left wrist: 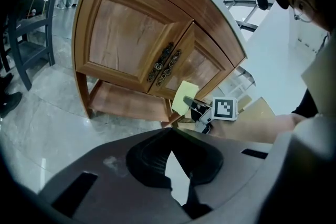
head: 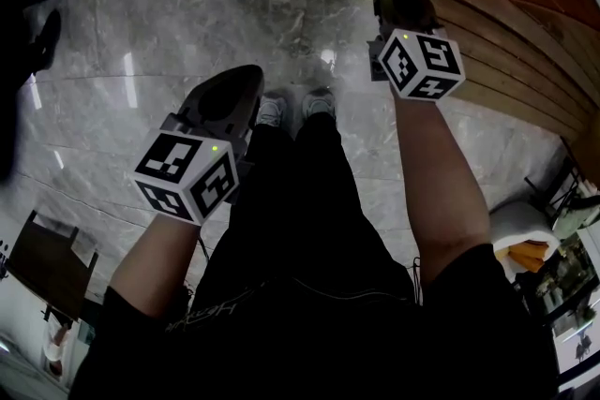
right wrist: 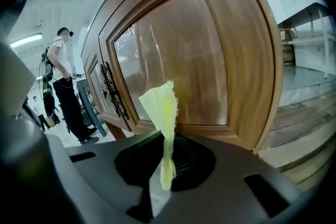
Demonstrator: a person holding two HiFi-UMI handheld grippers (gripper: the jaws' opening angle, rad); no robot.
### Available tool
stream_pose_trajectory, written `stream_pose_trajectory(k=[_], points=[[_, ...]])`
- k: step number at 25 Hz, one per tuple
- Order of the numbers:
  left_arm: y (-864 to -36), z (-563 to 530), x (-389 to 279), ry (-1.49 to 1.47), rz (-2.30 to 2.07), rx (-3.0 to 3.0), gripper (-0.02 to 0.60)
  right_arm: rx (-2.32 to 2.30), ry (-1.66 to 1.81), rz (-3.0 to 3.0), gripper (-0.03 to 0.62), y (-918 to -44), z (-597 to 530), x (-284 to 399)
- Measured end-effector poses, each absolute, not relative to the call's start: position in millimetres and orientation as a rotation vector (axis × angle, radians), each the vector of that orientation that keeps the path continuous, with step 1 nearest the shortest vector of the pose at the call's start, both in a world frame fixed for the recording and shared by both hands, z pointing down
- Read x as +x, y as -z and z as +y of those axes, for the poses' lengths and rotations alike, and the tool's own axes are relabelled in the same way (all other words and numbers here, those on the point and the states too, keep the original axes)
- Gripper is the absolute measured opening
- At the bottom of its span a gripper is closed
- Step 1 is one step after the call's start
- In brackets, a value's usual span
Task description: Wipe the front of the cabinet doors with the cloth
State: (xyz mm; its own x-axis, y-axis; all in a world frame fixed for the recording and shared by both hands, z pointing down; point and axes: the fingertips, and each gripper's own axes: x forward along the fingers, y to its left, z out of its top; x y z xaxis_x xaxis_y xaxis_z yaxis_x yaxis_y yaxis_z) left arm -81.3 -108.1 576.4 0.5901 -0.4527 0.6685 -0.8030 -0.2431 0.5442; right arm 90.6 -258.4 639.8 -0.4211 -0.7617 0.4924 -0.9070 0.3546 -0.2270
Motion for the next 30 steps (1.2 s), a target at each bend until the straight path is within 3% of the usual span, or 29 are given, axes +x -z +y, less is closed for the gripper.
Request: stream_pose_trajectory(k=[20,30], points=[[-581.0,-104.9,23.4,-0.535,-0.888,1.94,0.006,1.764,-0.824,-2.162,0.041,-643.0,-235.6,240.4],[-561.0,-109.4,58.5,-0.512,-0.89,1.966,0.006,1.68,-1.001,-2.204,0.041,-619.6,-205.1,258.6]])
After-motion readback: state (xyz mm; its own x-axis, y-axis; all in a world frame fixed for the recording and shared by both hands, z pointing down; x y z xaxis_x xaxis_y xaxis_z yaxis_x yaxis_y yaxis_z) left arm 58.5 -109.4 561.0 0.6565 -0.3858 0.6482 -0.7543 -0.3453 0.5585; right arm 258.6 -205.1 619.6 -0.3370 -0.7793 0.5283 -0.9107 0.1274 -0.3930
